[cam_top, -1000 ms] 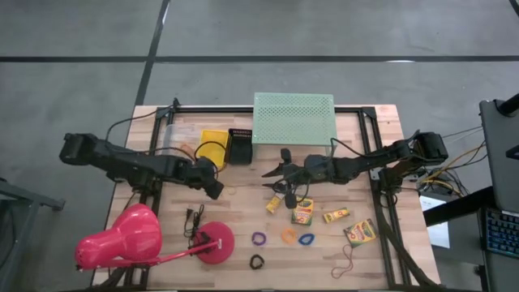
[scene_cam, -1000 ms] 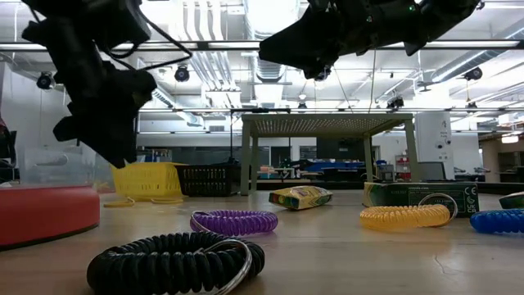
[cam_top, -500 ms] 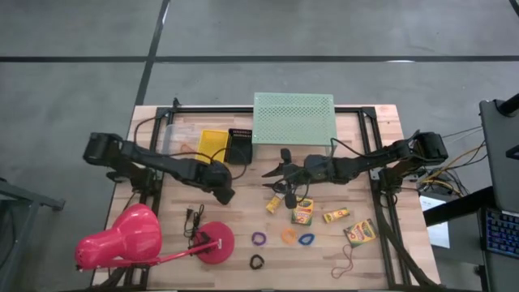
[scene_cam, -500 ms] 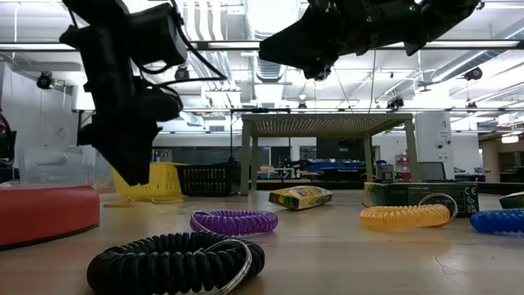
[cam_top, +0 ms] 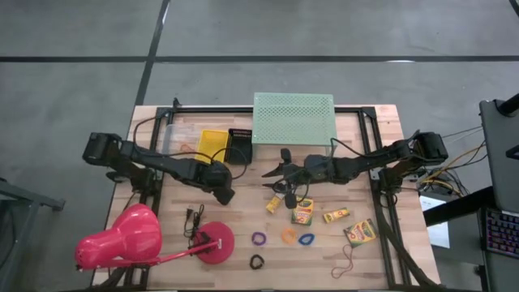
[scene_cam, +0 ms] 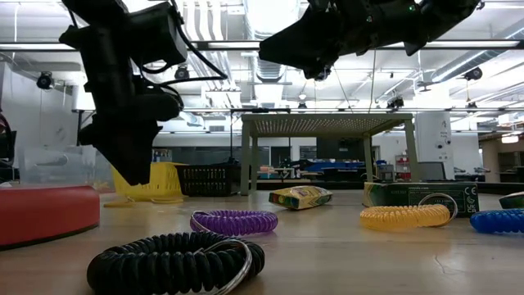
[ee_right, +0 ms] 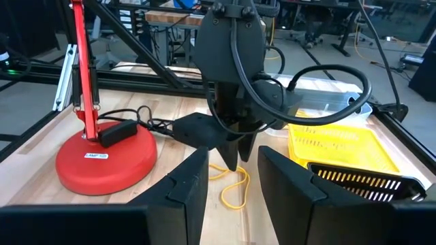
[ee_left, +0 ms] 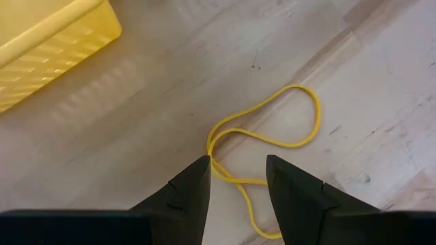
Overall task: Pick & Place Office Desk Supplies
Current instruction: Put the yellow rubber band into the transparent bin
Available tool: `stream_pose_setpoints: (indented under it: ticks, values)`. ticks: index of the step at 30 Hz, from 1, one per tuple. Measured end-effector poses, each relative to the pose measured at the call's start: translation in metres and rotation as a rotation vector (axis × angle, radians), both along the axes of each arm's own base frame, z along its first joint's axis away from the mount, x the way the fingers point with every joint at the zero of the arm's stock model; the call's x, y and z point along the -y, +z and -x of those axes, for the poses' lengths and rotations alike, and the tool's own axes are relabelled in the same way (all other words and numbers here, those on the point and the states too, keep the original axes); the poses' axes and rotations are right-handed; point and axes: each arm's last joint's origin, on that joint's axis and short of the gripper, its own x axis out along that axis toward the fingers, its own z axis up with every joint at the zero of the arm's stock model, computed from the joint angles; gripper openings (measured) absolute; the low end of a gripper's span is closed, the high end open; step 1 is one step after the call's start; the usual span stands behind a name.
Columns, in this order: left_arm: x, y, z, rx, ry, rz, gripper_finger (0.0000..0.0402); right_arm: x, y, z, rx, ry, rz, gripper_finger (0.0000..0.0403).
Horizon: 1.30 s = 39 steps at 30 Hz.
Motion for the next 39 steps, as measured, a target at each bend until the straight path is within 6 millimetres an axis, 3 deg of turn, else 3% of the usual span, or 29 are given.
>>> stream_pose_setpoints:
  ticks: [7,32,39]
  values:
    - [-0.001,-0.005,0.003,0.022,0.121,0.021,0.015,0.0,0.0,0.0,0.0,0.0,0.0,0.0123]
    - [-0.001,-0.015,0.008,0.037,0.179,0.025,0.015,0.0,0.0,0.0,0.0,0.0,0.0,0.0123]
    - [-0.002,-0.026,0.018,0.029,0.258,0.045,0.015,0.0,0.0,0.0,0.0,0.0,0.0,0.0123]
